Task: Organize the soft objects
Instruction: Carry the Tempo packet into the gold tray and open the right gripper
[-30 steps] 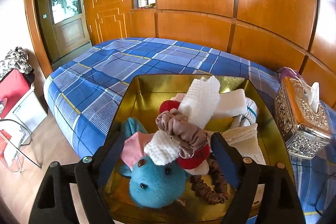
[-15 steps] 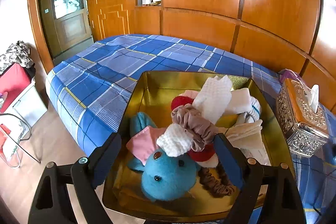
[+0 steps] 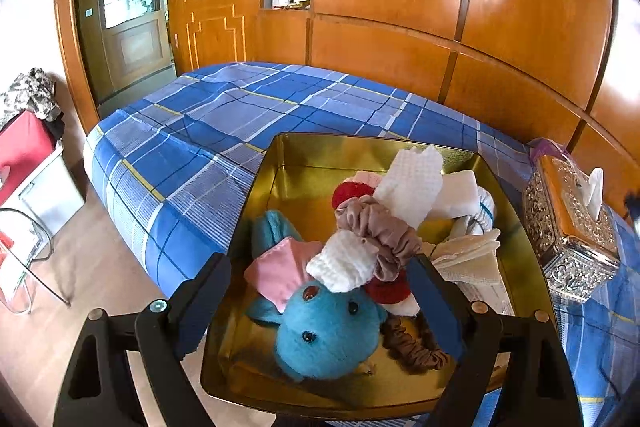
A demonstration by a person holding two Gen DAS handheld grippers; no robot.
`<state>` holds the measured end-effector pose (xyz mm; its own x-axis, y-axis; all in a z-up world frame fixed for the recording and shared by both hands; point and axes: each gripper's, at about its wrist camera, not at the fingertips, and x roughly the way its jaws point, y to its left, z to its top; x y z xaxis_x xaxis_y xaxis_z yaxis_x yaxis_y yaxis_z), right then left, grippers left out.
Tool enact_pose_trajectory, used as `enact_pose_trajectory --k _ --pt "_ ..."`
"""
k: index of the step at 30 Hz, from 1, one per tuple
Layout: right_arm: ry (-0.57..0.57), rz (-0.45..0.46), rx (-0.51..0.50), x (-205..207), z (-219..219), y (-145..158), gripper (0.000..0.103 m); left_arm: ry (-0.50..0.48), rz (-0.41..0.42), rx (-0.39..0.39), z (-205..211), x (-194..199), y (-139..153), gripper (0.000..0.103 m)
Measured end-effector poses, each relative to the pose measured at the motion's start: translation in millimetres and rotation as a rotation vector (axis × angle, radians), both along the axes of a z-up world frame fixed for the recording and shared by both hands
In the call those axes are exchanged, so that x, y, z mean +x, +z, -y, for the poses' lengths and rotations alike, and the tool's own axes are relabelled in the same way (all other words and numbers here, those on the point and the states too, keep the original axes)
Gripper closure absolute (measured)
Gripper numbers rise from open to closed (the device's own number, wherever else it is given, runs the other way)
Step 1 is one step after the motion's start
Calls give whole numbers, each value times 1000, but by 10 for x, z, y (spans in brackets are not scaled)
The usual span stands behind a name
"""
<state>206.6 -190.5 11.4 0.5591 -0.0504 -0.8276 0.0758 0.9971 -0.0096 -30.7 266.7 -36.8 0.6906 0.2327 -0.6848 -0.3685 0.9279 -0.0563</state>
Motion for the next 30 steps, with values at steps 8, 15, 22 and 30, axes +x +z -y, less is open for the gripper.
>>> enact_pose_trajectory --k 8,15,22,30 --pt "382 116 39 37 -1744 597 48 28 25 3 -126 -97 101 13" --pt "880 60 44 -876 -2989 322 48 87 31 -4 -343 -210 108 13" --pt "1099 -70 21 -1651 -3333 -263 48 111 50 -4 -416 -233 138 13" --pt "1023 -112 33 -1536 -3710 -697 48 142 1 13 -446 -193 -24 13"
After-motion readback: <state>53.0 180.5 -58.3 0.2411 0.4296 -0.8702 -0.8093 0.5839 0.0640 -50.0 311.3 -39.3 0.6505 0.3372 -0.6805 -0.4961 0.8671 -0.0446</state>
